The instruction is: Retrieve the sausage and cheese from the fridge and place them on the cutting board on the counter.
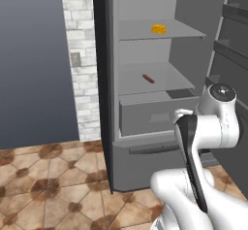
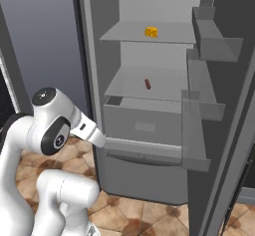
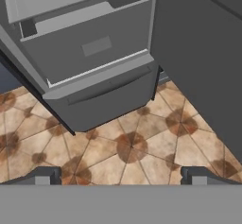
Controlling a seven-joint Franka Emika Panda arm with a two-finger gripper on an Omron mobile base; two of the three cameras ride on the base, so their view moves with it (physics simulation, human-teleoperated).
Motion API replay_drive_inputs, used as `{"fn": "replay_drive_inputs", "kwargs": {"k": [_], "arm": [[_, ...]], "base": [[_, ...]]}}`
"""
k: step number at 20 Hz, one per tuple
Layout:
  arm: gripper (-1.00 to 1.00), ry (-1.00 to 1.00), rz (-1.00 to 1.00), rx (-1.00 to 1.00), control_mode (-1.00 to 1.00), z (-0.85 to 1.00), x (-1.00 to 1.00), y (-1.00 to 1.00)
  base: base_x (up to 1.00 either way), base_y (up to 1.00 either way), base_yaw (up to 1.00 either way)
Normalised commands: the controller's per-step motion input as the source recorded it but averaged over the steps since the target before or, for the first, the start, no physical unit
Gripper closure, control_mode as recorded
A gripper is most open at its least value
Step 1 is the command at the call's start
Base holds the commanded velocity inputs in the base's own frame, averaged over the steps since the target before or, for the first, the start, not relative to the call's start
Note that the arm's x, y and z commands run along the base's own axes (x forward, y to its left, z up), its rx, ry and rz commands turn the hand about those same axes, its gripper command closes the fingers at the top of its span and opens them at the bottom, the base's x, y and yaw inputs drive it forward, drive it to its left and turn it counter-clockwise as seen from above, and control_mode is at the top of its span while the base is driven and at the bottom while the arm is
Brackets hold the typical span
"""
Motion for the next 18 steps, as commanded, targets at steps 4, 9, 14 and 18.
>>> {"fn": "replay_drive_inputs", "kwargs": {"k": [4, 9, 14, 18], "arm": [[-1.00, 0.00, 0.00, 0.00, 1.00, 0.00, 0.00, 0.00], [-1.00, 0.00, 0.00, 0.00, 1.00, 0.00, 0.00, 0.00], [-1.00, 0.00, 0.00, 0.00, 1.00, 0.00, 0.00, 0.00], [-1.00, 0.00, 0.00, 0.00, 1.00, 0.00, 0.00, 0.00]], "base": [[0.63, -0.09, -0.01], [0.54, -0.26, 0.00], [0.45, -0.40, 0.01], [0.39, -0.46, 0.00]]}}
